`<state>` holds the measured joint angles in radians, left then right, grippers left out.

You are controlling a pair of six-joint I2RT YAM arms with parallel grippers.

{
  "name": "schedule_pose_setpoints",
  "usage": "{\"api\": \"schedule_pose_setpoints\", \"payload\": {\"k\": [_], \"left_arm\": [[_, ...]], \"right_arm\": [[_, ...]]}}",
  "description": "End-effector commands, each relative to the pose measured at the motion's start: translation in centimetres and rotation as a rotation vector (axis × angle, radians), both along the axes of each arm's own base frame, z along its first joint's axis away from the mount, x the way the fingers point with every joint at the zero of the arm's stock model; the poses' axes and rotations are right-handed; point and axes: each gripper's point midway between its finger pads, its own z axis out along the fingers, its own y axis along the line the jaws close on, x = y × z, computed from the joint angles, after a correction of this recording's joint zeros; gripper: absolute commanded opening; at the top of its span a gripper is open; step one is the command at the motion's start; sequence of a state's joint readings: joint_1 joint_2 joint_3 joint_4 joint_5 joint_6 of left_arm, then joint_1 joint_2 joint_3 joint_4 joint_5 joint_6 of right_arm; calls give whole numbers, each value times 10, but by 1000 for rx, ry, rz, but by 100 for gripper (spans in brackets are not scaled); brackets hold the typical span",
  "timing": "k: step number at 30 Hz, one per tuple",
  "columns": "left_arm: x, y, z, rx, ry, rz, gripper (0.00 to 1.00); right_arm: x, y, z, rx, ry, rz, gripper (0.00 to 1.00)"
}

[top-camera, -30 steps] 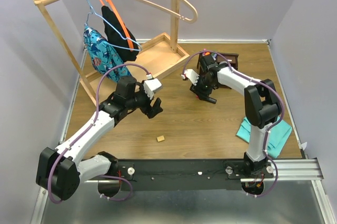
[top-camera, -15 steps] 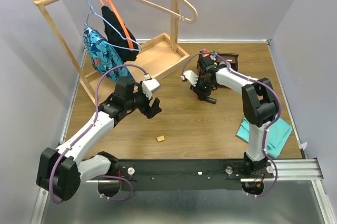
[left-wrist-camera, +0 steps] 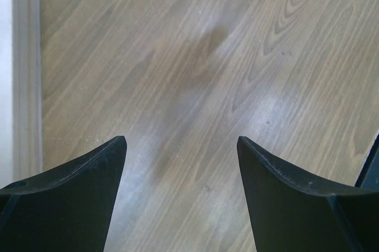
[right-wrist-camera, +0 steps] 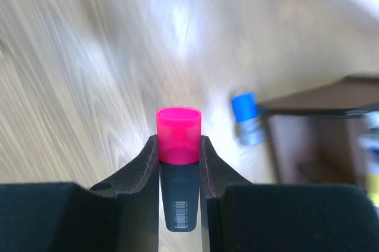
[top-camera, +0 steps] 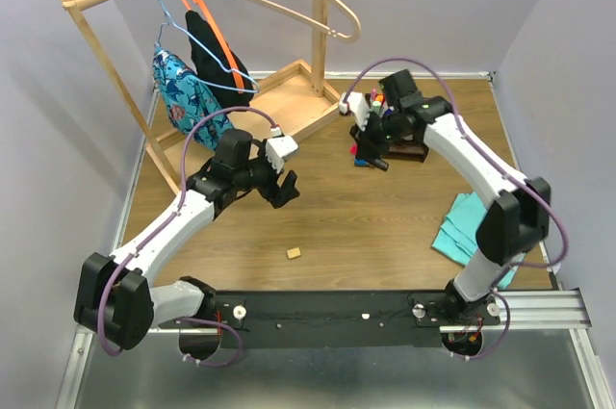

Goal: Sort the stationery into containers
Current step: Pick up the pen from the center of the board, then place the pen in the storage box.

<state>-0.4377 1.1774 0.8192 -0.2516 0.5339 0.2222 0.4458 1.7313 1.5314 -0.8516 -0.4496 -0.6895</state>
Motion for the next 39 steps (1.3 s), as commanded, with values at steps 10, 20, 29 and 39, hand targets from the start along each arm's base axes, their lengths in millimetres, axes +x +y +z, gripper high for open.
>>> {"api": "schedule_pose_setpoints", "payload": {"k": [10,20,29,39], "left_arm": [[19,-21,24,-36,-30,-72,84],[29,-27,12,-31,17,-73,84],[54,-39,12,-39,10,-67,84],[76,-52,9,-17,15,-77,84]], "right_arm": [[109,-2,187,723,-555,-475,1],[181,-52,160,757,-754,-764,1],[204,-84,140,734,-751,-874,1],[197,-92,96,732,-639,-934,1]]}}
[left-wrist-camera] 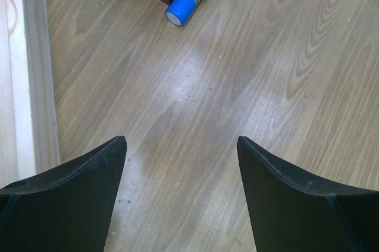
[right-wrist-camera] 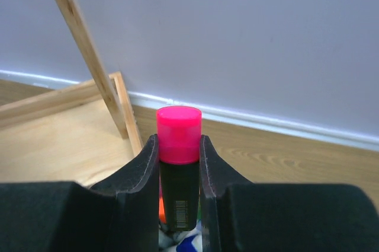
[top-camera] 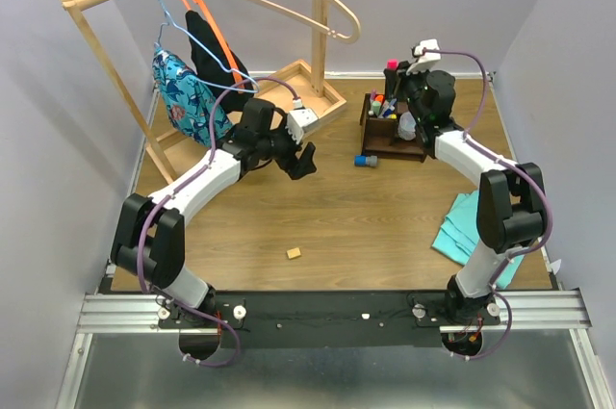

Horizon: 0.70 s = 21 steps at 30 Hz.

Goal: Sort the stationery into containers
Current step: Place the pen in the storage box.

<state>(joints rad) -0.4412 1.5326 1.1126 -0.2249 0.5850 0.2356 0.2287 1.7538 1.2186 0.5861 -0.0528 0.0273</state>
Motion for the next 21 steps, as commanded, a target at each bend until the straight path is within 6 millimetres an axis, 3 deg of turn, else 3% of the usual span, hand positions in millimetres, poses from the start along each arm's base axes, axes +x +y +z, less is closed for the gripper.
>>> {"api": "schedule_pose_setpoints", "payload": {"k": [1,21], "left_arm": [[8,-12,8,-10,-20,-27,84],[-3,-11,-8,15,6,-31,84]], "right_arm": [[-4,-6,-24,51,49,-20,1],[-19,5,-86,84,151,43,1]]}}
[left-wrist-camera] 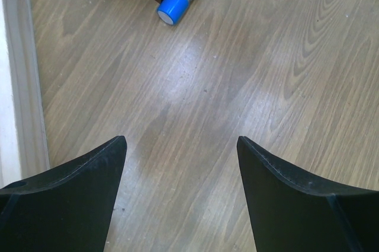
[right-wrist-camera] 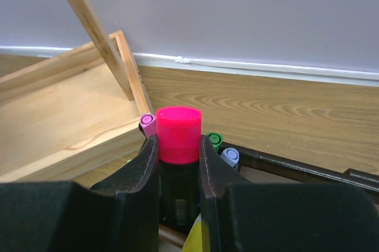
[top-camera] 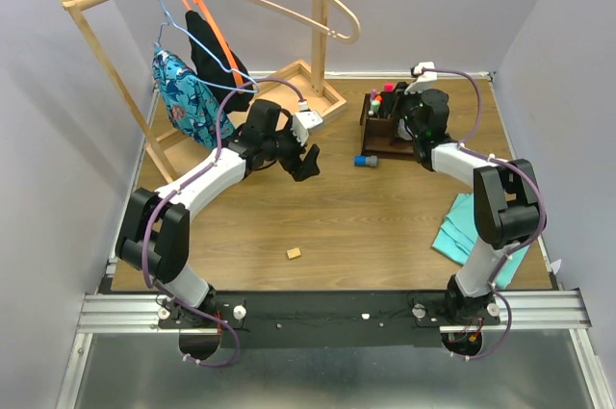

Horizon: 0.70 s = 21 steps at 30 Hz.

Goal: Sort the stationery into containers
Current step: Place the pen in the storage box.

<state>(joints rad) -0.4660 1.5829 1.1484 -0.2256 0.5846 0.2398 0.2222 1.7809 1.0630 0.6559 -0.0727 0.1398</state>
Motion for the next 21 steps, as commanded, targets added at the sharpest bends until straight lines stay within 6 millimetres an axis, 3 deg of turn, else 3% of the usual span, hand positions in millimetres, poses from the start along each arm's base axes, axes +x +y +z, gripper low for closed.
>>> {"api": "schedule_pose_setpoints", "payload": {"k": [1,6,11,14,16,17,21], "left_arm": [[-7,2,-3,6,-4,-4,84],[-7,1,-3,-5,-3,-4,84],[-6,-1,0,-14,-8,-8,84],[-5,-1,2,-20,-14,-7,84],[-6,-2,3,-24,-16,-9,84],[-6,-2,4,-25,-20,-11,84],[-10,-3,7,-31,-27,-17,84]], "right_arm": [[-4,3,-18,-4,14,30,1],[-10,-1,-17,-27,24,23,1],[-18,-3,-12,-56,31,27,12],[-25,-4,-15,-70,44,33,14],[-29,-6,-12,-78,41,34,23],[-30,-7,-10,-80,41,32,32],[-35,-9,-5,-94,48,29,47]]}}
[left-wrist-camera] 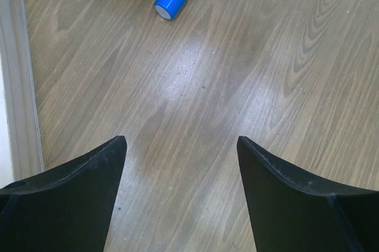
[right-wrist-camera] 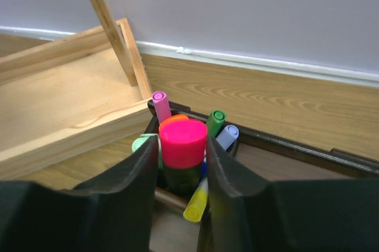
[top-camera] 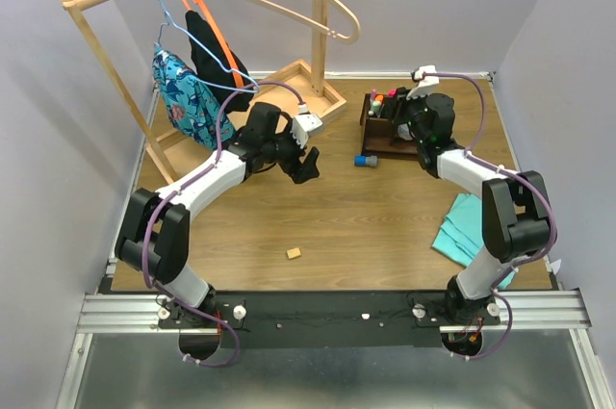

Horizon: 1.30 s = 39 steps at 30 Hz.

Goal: Sort the stationery into containers
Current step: Place the pen in the storage box.

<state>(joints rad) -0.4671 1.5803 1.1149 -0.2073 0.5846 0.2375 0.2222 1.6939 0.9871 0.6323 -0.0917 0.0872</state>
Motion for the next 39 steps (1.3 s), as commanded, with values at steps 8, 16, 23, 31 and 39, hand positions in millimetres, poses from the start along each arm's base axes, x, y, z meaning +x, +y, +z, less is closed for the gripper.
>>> {"api": "schedule_pose_setpoints", "payload": {"k": [8,16,23,31,39], "left_arm": [[-13,-4,13,-41,-35,-22,84],[-16,-2,12,-43,-36,-19,84],[-17,-2,11,-43,-34,-18,84],[-18,-3,6,-53,-22,-16,84],[-17,-5,8,-62,-20,-18,84]], "right_arm": [[-15,-4,-8,-52,54,14,53],[-5,-1,-9,-41,64,19,29],[2,4,-20,-30,93,31,1],[6,7,-40,-47,137,45,1],[-2,7,-45,-33,150,52,1]]}}
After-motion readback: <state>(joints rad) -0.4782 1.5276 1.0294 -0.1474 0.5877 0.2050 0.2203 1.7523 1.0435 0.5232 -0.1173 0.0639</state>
